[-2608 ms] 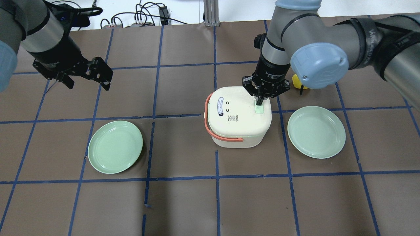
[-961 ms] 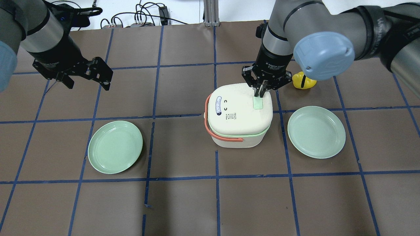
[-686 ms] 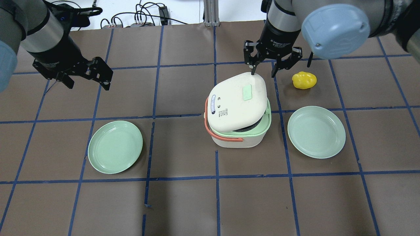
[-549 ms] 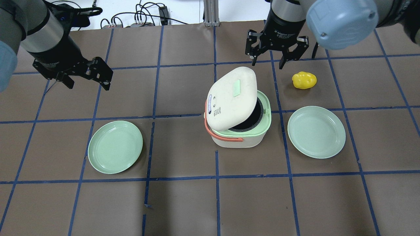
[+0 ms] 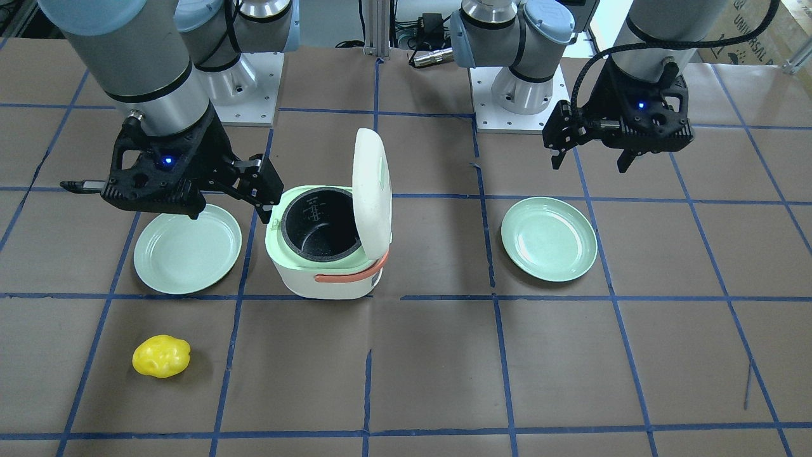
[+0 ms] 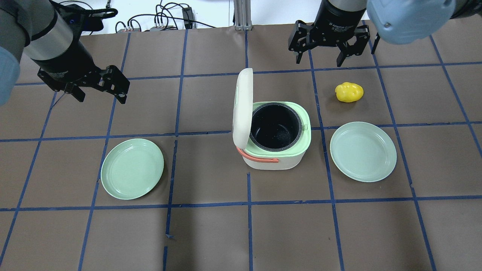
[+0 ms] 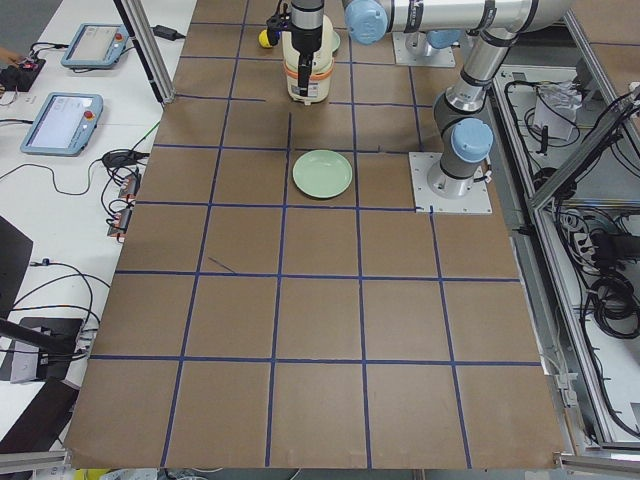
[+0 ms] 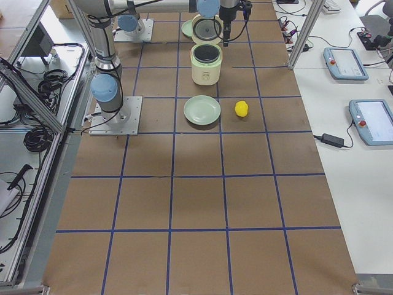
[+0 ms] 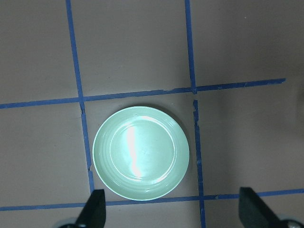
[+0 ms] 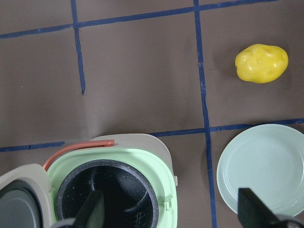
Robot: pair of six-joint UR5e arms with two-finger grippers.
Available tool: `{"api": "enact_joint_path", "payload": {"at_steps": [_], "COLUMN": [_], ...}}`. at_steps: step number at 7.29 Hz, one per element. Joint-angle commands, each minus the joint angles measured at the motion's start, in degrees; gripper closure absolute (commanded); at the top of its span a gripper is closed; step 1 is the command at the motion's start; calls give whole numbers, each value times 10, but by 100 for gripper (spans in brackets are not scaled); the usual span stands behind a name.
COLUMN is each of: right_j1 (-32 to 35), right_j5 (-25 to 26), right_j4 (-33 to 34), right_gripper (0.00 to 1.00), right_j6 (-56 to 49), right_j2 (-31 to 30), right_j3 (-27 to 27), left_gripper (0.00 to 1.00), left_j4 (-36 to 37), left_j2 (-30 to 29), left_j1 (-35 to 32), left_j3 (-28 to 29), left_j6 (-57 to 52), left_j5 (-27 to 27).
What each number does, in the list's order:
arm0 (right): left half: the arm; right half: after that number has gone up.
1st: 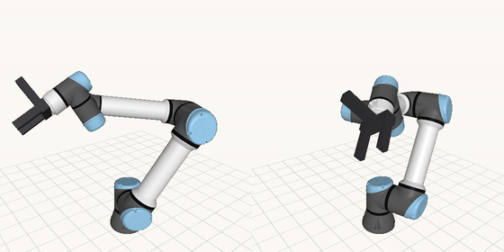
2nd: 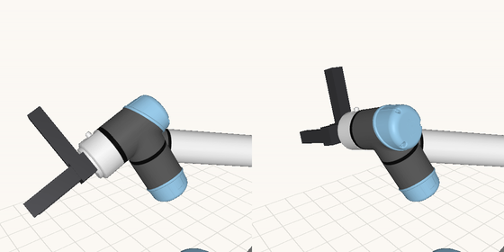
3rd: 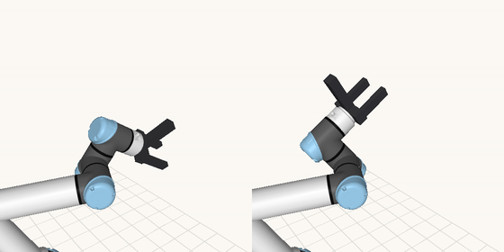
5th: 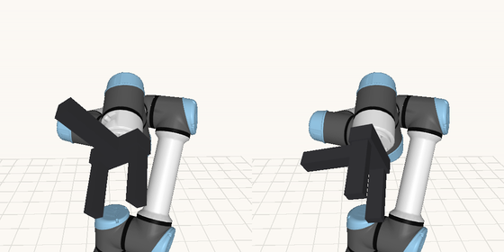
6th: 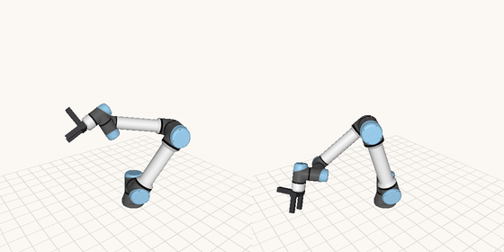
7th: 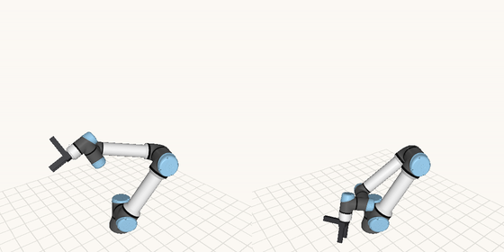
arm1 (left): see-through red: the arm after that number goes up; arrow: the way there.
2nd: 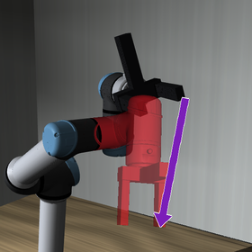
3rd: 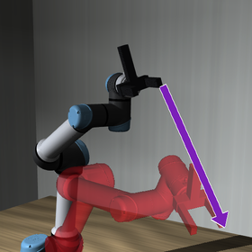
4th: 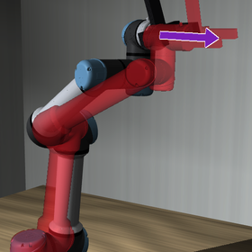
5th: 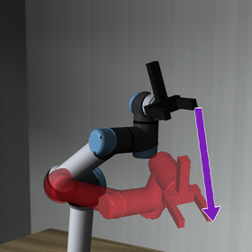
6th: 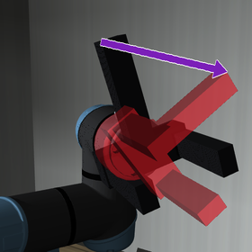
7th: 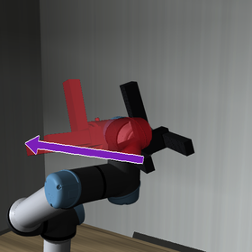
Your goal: Press rice cooker button
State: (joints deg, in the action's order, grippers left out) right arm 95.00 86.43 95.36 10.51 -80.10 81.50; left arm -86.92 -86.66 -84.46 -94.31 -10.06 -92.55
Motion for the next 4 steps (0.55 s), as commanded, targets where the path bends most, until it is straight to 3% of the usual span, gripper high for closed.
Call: {"api": "enact_joint_path", "payload": {"at_steps": [1, 4], "right_j1": [-4, -6], "right_j5": [1, 1], "right_j4": [-1, -2], "right_gripper": [0, 0], "right_j6": [-8, -8], "right_j2": [0, -2], "right_j3": [1, 3], "left_gripper": [0, 0], "left_j4": [0, 0], "left_j2": [0, 0], "left_j1": [0, 0], "left_j3": [0, 0], "left_j6": [0, 0], "left_j5": [0, 0]}}
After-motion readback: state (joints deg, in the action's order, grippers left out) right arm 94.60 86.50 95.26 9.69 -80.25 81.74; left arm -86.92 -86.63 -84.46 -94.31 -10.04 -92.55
